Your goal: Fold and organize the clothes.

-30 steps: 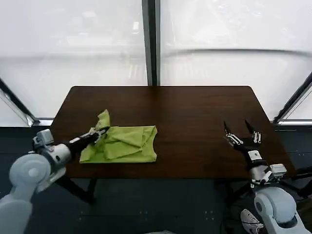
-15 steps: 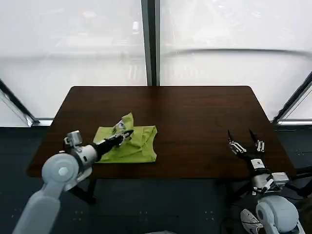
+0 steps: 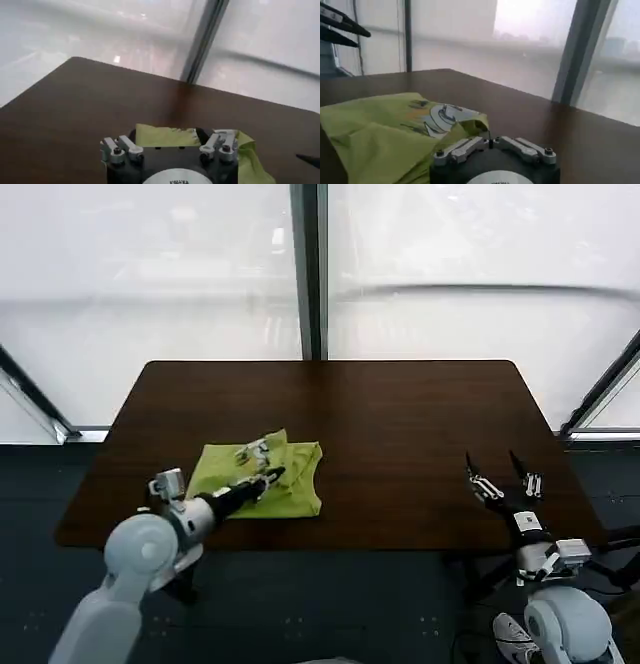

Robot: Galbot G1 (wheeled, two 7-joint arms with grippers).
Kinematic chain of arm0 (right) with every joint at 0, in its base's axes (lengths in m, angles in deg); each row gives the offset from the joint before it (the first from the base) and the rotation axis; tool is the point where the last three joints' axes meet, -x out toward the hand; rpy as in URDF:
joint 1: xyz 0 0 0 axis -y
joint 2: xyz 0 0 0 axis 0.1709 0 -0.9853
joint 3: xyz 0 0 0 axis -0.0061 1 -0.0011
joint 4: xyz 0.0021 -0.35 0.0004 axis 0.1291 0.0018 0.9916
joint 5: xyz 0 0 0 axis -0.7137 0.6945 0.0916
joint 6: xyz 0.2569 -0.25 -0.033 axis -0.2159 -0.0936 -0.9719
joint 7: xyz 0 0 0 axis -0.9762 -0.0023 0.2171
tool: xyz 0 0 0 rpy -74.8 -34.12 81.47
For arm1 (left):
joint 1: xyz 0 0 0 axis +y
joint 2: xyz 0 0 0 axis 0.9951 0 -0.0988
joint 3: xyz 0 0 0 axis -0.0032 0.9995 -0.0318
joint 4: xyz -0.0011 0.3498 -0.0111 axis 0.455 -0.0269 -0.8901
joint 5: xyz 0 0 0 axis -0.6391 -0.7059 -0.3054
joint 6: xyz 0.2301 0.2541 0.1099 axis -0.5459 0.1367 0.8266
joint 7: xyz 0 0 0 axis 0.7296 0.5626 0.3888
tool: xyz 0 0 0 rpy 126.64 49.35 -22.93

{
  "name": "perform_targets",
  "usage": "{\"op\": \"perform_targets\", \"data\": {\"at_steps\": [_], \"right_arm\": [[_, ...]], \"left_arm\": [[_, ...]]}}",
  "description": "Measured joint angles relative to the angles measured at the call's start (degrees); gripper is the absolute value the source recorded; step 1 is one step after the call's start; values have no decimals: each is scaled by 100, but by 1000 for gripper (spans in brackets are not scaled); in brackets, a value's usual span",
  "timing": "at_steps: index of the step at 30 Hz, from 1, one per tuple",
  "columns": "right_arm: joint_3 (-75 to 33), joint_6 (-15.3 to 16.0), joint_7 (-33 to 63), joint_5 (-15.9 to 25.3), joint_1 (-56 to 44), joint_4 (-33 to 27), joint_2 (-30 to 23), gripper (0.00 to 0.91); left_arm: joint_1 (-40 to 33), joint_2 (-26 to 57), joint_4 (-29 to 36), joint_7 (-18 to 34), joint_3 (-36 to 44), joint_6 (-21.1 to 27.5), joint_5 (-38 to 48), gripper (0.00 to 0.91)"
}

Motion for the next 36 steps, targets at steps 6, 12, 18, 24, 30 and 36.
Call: {"op": "perform_targets", "data": {"at_steps": [6,12,18,24,30,36], "right_arm": [[-382,-54,-9,211,-475,103,-152,878],[-645,-96,-46,397,-876,128,-353,878],[-679,-99,-51,424,-952,115,-429,878],[-632,-90,-51,438,-931,101,-433,878],[-633,-88,-52,443,-958,100,-434,878],[-600,-117,-74,519,-966,98,-435,878]], "left_arm": [[-502,-375,212,537,705,-3,2088,0],[-1015,-802,111,612,1631,-5,2490,0],[-1638,-1264,-123,664,2485,-8,2362,0],[-1868,-1614,-183,666,3028,-8,2197,0],[-1802,-1700,-215,623,3145,-8,2032,0],[-1691,-1818,-207,608,3211,-8,1913,0]]}}
